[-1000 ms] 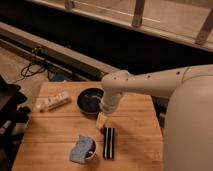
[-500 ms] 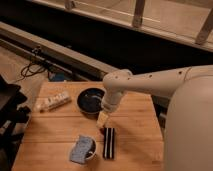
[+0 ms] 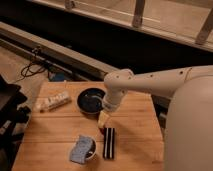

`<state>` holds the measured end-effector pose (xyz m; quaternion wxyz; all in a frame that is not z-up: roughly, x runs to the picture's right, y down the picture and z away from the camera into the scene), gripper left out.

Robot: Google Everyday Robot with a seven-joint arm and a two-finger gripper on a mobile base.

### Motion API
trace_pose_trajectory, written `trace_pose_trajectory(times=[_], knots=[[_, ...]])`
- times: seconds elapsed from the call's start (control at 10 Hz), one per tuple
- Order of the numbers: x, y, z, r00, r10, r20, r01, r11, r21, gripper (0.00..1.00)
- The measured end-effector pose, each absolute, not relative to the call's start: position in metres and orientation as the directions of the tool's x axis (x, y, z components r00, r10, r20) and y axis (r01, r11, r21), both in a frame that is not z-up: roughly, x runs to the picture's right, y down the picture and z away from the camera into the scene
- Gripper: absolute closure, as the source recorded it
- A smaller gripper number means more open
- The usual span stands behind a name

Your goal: Drag the pepper across the table

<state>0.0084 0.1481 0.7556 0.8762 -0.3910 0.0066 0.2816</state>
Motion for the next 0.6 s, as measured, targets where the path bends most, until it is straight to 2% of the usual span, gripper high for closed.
trace_pose_trajectory(times=[0.6], knots=[[-0.029, 0.184, 0.778, 0.857, 0.440, -0.268, -0.489, 0.530, -0.693, 0.20]])
